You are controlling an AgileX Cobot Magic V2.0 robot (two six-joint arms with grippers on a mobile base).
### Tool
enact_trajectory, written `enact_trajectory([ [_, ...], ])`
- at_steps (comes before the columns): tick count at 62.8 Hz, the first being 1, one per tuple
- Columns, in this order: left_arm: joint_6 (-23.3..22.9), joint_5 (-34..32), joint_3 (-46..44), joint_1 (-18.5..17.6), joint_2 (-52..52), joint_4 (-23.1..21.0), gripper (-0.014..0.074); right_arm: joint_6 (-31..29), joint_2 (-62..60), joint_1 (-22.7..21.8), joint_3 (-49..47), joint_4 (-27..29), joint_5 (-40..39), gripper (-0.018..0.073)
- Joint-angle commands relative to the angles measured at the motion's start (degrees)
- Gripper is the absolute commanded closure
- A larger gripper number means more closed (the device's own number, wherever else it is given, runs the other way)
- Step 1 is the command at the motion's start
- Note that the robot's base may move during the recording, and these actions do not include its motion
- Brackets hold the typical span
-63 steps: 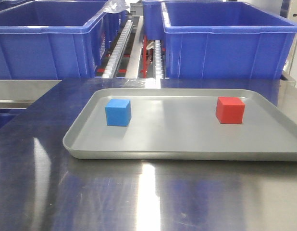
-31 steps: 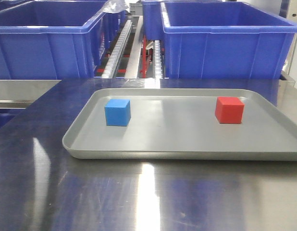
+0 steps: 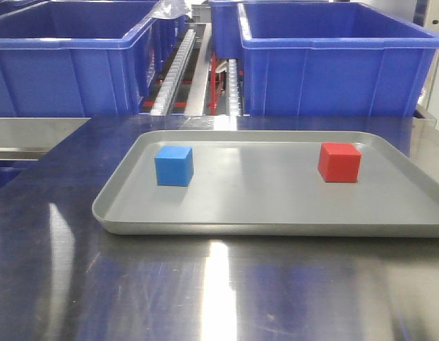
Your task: Sort and place red and blue blocks on shelf
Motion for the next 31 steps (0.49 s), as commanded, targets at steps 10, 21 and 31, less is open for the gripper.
enact_trajectory([
  [10, 0.1, -4.5, 1.8, -0.4, -0.9, -0.1, 0.0472, 0.0, 5.0, 4.8, -3.9, 0.3, -0.9, 0.0501],
  [21, 0.1, -4.5, 1.8, -0.4, -0.9, -0.1, 0.0472, 0.0, 8.0, 6.7, -3.9, 0.3, -0.8, 0.0501],
  [31, 0.1, -4.5, 1.8, -0.4, -0.9, -0.1, 0.0472, 0.0, 9.4, 7.4, -3.9, 0.3, -0.4, 0.043],
])
